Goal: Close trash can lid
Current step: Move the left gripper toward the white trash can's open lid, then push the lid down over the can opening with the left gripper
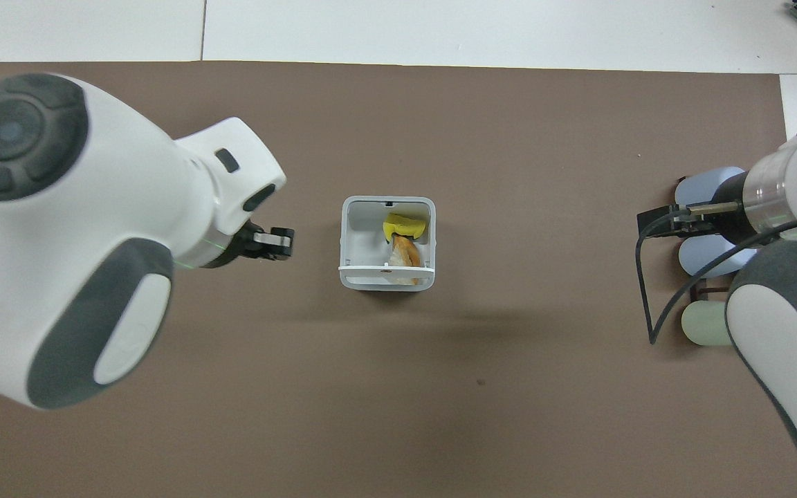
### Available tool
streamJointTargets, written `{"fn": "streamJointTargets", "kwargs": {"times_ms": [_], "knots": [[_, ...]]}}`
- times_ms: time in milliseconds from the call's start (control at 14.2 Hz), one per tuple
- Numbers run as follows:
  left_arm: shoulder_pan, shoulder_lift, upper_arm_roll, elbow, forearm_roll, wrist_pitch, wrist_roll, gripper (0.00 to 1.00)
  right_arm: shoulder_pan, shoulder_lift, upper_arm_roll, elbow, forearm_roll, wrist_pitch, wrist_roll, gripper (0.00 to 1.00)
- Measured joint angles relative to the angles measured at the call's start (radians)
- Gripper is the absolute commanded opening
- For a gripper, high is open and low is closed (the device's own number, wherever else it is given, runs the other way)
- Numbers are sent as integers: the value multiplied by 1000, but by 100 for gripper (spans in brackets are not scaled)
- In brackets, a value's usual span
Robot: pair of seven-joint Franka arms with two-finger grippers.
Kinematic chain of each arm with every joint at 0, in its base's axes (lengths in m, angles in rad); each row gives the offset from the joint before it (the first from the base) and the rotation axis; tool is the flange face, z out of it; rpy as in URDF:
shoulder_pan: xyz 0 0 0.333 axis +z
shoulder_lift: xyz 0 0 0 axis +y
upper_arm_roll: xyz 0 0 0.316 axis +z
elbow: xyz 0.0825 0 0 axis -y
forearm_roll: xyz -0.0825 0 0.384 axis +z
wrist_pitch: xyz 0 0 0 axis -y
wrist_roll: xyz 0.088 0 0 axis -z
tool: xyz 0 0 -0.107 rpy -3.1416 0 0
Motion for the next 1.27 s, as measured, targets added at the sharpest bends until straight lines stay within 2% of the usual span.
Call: {"fn": "streamJointTargets", "kwargs": {"times_ms": [141,282,494,918,1271], "knots": [[-71,-39,-1,-99,-28,103,-77,13,0,0,0,0,0,0,0,100],[-121,-63,-1,-188,-42,217,-136,10,0,0,0,0,0,0,0,100],[-172,-50,-1,-251,-46,376,-225,6,0,0,0,0,0,0,0,100],[-186,63,14,-254,-56,640,-261,1,0,0,0,0,0,0,0,100],[-152,130,26,-203,-58,697,-261,0,0,0,0,0,0,0,0,100]]}}
